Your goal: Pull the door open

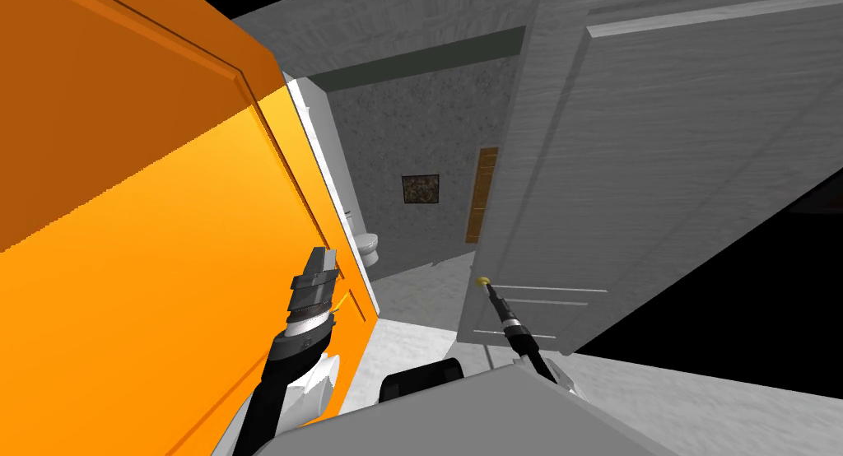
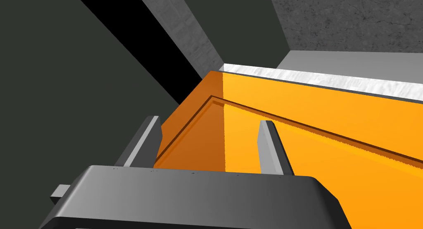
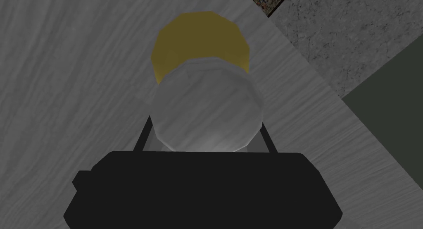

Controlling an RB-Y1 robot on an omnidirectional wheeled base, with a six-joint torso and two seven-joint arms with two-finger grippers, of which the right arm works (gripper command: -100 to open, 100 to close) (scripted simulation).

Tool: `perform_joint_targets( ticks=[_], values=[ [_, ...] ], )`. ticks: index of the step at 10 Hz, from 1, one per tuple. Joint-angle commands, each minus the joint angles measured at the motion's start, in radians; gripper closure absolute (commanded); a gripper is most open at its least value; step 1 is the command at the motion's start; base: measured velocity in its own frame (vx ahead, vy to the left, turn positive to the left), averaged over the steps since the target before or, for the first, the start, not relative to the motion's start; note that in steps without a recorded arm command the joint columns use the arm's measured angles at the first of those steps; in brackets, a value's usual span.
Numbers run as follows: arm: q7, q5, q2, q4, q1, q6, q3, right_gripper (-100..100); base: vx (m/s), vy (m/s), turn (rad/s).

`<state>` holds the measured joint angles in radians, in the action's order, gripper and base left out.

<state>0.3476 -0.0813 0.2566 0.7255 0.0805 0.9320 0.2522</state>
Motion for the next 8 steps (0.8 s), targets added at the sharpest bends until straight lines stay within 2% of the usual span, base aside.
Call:
perform_joint_targets(
  ticks=[1,2,3,5,8],
  values=[
    [-0.039,0.007,-0.007,0.002,0.001,-0.005,-0.008,100,-0.047,-0.021,0.053],
    [-0.072,0.022,-0.006,0.000,-0.001,-0.007,-0.011,100,-0.050,-0.022,0.070],
    [-0.079,0.022,-0.006,0.000,-0.001,-0.007,-0.011,100,-0.036,-0.017,0.038],
    [-0.143,0.054,-0.005,-0.004,-0.006,-0.011,-0.017,100,-0.050,-0.024,0.095],
    [-0.203,0.071,-0.004,-0.006,-0.008,-0.013,-0.020,100,-0.037,-0.017,0.043]
  ],
)
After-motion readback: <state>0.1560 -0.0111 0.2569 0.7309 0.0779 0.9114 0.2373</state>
